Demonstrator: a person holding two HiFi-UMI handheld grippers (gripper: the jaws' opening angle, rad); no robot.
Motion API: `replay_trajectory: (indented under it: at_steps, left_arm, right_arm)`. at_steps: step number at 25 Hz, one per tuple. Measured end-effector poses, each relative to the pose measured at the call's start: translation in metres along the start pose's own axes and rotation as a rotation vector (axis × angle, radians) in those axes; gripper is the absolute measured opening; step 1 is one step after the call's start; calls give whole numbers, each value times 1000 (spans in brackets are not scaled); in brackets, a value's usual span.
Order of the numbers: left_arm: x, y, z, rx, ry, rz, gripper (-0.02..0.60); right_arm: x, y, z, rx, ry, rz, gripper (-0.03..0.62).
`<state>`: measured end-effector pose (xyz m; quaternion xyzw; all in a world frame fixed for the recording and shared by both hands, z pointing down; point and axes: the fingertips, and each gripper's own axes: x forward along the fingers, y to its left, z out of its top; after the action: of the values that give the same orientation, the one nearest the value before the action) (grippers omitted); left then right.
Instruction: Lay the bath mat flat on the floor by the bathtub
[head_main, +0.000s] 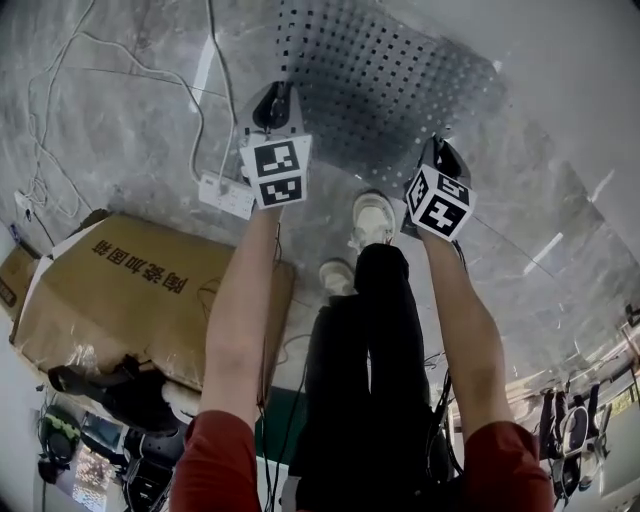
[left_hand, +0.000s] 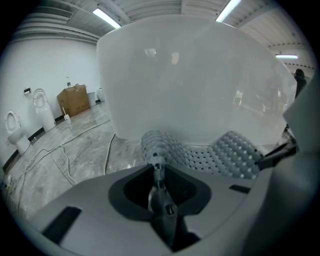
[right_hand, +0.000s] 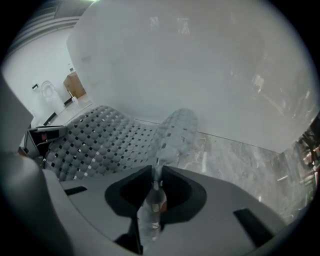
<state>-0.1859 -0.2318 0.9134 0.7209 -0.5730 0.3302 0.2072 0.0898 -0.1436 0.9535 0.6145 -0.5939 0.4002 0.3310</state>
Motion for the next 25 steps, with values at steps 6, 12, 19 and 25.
replay_trajectory:
  at_steps: [6, 12, 19, 25]
  left_arm:
    - [27, -2, -32, 23, 26, -16, 80]
    - [44, 5, -51, 61, 63, 12, 94]
    - [62, 29, -84, 75, 155, 40, 129]
    - [68, 35, -93, 63, 161, 47, 151]
  right_arm:
    - [23, -12, -27, 19, 39, -26, 74]
    - [44, -32, -42, 10, 73, -52, 78]
    - [62, -51, -60, 44, 135, -100, 101]
    - [69, -59, -66, 52, 158, -123, 123]
